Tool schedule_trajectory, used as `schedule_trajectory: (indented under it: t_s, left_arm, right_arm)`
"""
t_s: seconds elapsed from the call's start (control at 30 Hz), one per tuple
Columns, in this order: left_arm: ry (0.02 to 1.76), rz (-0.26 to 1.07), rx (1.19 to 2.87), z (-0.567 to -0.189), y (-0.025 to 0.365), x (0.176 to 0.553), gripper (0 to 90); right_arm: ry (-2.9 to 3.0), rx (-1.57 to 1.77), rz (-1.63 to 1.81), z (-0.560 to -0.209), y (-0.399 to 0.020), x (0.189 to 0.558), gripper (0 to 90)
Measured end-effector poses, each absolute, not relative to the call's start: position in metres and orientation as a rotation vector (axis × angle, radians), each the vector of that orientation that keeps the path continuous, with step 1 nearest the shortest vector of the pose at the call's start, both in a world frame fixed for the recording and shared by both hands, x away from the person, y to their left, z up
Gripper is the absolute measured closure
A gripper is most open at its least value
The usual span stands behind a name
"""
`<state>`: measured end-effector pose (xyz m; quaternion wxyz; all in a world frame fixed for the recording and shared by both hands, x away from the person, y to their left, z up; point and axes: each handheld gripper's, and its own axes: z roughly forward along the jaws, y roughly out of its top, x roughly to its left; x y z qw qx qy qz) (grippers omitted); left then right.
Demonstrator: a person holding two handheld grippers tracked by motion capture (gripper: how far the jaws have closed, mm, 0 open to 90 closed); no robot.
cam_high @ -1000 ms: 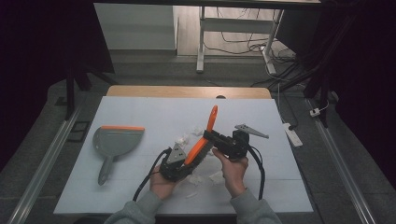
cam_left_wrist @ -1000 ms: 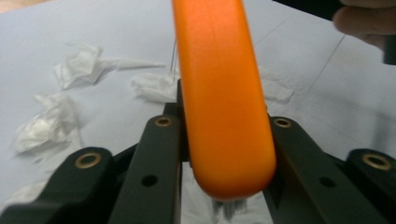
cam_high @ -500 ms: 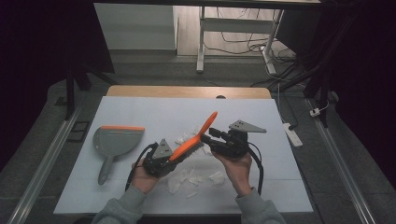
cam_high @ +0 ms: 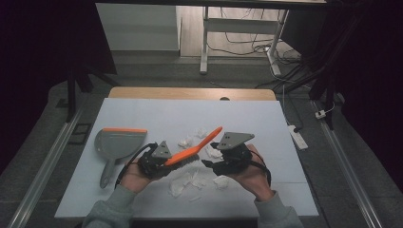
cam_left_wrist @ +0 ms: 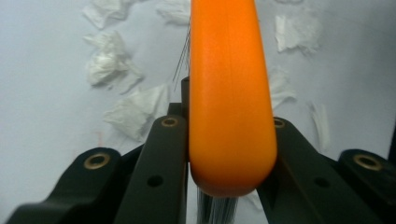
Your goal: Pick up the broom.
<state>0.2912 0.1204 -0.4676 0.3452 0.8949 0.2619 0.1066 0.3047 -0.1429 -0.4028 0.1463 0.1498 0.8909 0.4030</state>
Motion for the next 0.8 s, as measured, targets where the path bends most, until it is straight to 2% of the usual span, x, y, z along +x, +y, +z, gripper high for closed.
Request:
schedule_trajectory:
  t_s: [0.3, 0.5, 0.6, 0.63, 0.67, 0.8]
  left_arm:
    - [0.518, 0.269, 2.447, -0.464, 0.091, 0.277, 78.9]
    - [0.441, 0.277, 2.495, -0.462, 0.080, 0.269, 78.9]
    - [0.414, 0.255, 2.497, -0.462, 0.078, 0.268, 78.9]
    - [0.414, 0.255, 2.497, -0.462, 0.078, 0.268, 79.0]
    - [0.401, 0.247, 2.502, -0.462, 0.077, 0.267, 78.9]
    - [0.377, 0.223, 2.508, -0.465, 0.079, 0.270, 78.7]
  right_arm:
    - [2.640, 0.250, 0.980, -0.405, -0.123, 0.293, 37.4]
    - [2.752, 0.206, 0.848, -0.418, -0.120, 0.297, 40.2]
    - [2.804, 0.142, 0.749, -0.429, -0.114, 0.297, 47.9]
    - [2.804, 0.142, 0.749, -0.429, -0.114, 0.297, 47.9]
    - [2.807, 0.106, 0.702, -0.434, -0.111, 0.297, 57.0]
    - [2.819, 0.034, 0.694, -0.437, -0.112, 0.296, 62.2]
